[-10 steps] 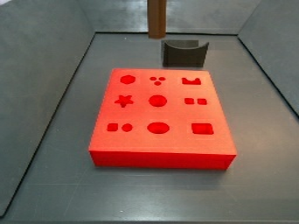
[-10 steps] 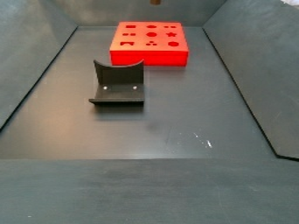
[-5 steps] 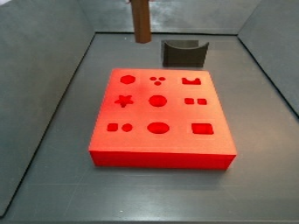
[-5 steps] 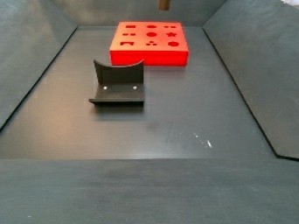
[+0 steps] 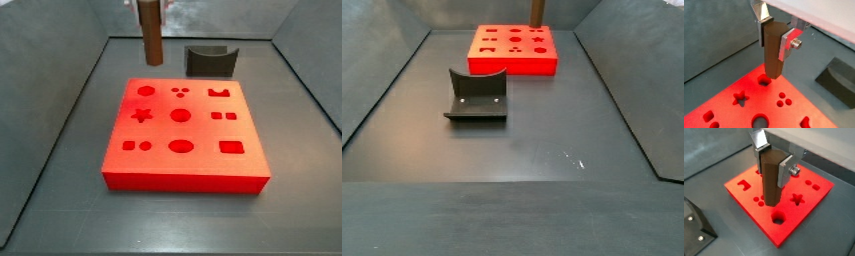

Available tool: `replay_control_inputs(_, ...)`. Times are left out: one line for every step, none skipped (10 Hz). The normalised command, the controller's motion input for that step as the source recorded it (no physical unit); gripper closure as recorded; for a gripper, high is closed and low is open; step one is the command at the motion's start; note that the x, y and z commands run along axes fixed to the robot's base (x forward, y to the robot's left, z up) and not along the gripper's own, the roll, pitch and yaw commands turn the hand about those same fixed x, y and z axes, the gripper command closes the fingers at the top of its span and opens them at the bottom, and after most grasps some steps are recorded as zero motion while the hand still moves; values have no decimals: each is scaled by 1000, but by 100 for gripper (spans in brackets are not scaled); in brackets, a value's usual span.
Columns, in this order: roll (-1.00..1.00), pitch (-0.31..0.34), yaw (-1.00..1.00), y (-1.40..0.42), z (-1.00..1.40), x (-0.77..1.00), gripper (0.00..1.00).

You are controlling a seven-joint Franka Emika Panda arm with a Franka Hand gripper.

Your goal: Insert the hexagon object.

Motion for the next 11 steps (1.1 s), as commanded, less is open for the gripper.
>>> replay_control_inputs(39, 170, 0, 0, -377, 0, 100)
replay_control_inputs(31, 206, 0, 0, -337, 26, 100)
replay_control_inputs(19, 164, 0, 0, -320, 51, 100)
replay_control_inputs(4, 146, -11, 0, -334, 60, 100)
replay_control_inputs(19, 69, -57, 0, -246, 66, 100)
replay_control_inputs(0, 0, -3, 3, -169, 0, 100)
replay_control_inputs(33, -37, 0, 31, -137, 0, 100)
replay_control_inputs(70, -47, 0, 0, -140, 9, 100)
replay_control_inputs(100, -83, 0, 0, -143, 0, 100)
replay_control_inputs(133, -94, 0, 0, -169, 0, 100)
replay_control_inputs(146, -113, 0, 0, -200, 0, 100)
